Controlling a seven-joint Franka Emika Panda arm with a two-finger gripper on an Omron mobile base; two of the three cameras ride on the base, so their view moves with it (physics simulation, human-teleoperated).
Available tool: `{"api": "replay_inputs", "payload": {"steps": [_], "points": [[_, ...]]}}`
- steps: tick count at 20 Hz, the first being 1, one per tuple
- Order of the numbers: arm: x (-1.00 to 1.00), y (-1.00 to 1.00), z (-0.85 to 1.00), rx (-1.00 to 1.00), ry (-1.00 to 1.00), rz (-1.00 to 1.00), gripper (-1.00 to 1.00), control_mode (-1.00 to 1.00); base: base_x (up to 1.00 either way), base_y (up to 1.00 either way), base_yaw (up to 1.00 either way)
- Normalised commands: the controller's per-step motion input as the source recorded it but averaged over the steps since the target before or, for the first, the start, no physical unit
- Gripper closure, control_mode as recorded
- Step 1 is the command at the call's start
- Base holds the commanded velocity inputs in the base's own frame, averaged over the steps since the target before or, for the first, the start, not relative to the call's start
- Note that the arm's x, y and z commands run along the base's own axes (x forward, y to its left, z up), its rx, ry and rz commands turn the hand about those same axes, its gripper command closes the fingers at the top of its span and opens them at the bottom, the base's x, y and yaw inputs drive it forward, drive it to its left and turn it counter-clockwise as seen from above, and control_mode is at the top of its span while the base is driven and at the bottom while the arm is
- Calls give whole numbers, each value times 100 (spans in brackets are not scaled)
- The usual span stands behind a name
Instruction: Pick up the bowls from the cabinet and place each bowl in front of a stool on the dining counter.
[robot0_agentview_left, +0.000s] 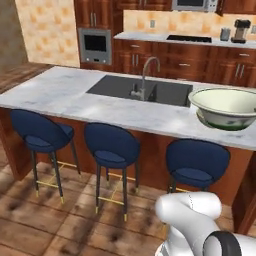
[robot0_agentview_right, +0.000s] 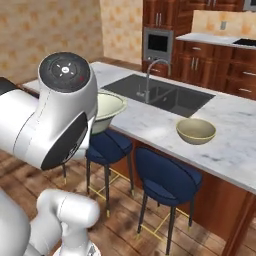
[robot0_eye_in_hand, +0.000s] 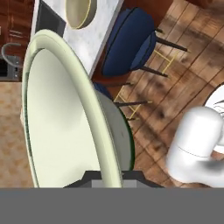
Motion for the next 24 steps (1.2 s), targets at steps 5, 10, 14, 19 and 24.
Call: {"api": "replay_inputs", "payload": {"steps": [5,10,14,19,24], "points": [[0,0,0,0,0,0,100,100,60,100,-41],[0,0,0,0,0,0,100,100,55,98,-38],[0,0,0,0,0,0,100,100,41,88,-38],[0,0,0,0,0,0,100,100,48,56,-36],[0,0,0,0,0,0,100,100,35,29,-28]]}}
